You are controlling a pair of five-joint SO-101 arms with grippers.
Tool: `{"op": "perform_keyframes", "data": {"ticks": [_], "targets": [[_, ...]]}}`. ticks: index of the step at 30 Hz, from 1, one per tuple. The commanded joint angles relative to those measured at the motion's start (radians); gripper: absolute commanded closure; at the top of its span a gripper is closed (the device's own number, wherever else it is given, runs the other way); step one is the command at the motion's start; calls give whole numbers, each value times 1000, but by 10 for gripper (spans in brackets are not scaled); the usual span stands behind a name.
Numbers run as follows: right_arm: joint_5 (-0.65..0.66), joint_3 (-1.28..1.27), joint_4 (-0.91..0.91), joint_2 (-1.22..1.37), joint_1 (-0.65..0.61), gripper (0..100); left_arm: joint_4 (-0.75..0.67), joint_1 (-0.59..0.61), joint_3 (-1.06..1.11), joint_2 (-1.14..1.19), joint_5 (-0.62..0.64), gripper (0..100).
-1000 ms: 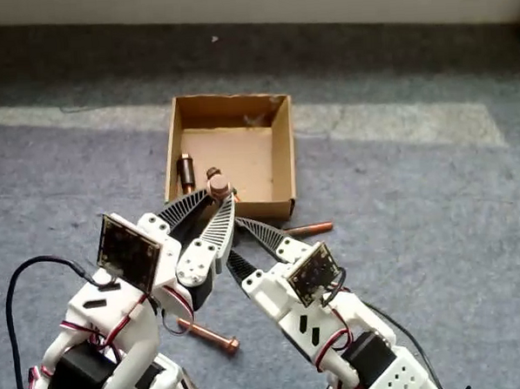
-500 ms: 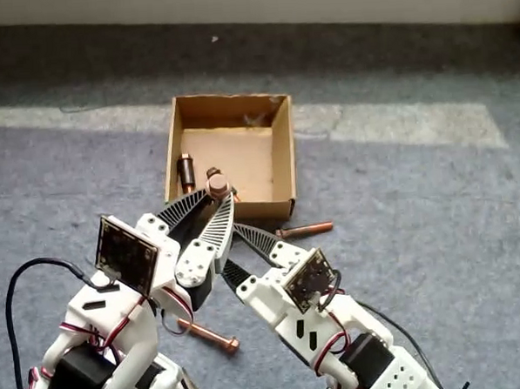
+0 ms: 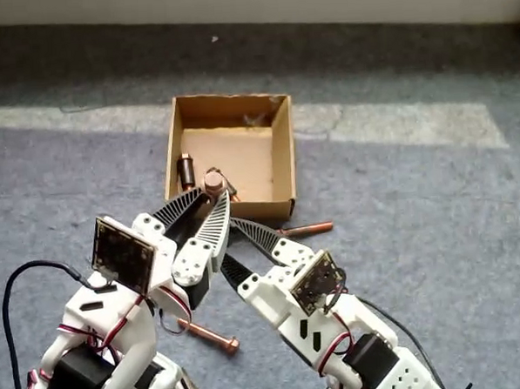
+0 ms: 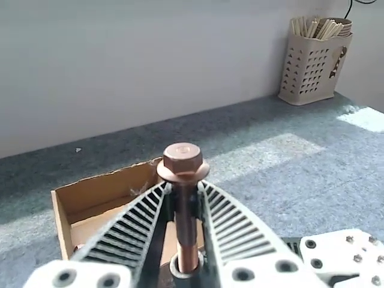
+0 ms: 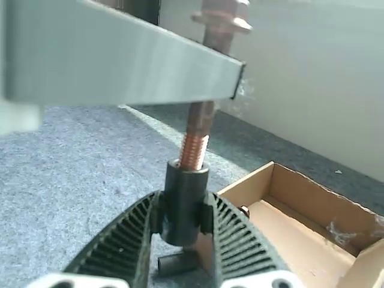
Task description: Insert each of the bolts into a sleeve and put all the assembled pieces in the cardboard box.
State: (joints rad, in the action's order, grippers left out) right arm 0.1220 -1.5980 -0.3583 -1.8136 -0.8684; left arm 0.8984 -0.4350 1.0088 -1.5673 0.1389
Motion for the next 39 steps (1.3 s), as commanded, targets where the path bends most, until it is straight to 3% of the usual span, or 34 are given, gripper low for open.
{"op": "perform_keyframes", "data": {"ticks": [1, 4, 9, 14, 19, 21, 25, 32, 39], "targets": [[11, 81, 38, -19, 18, 994, 26, 5, -2, 2, 3, 994], [11, 81, 39, -19, 18, 994, 63, 8, -2, 2, -2, 973], [6, 81, 39, -19, 61, 994, 140, 19, -7, 2, 0, 751], [-5, 73, 33, -18, 125, 994, 153, 117, -10, 2, -71, 758], [-219, 79, 2, -4, 236, 994, 209, 323, -4, 2, -117, 758], [-242, 101, -41, 35, 272, 994, 236, 426, -2, 2, -117, 758], [-299, 219, -64, 255, 325, 994, 259, 585, 45, 1, -114, 758], [-321, 595, -64, 877, 366, 994, 255, 737, 232, 1, -114, 758], [-319, 970, -62, 1379, 372, 994, 81, 839, 433, 1, -114, 758]]}}
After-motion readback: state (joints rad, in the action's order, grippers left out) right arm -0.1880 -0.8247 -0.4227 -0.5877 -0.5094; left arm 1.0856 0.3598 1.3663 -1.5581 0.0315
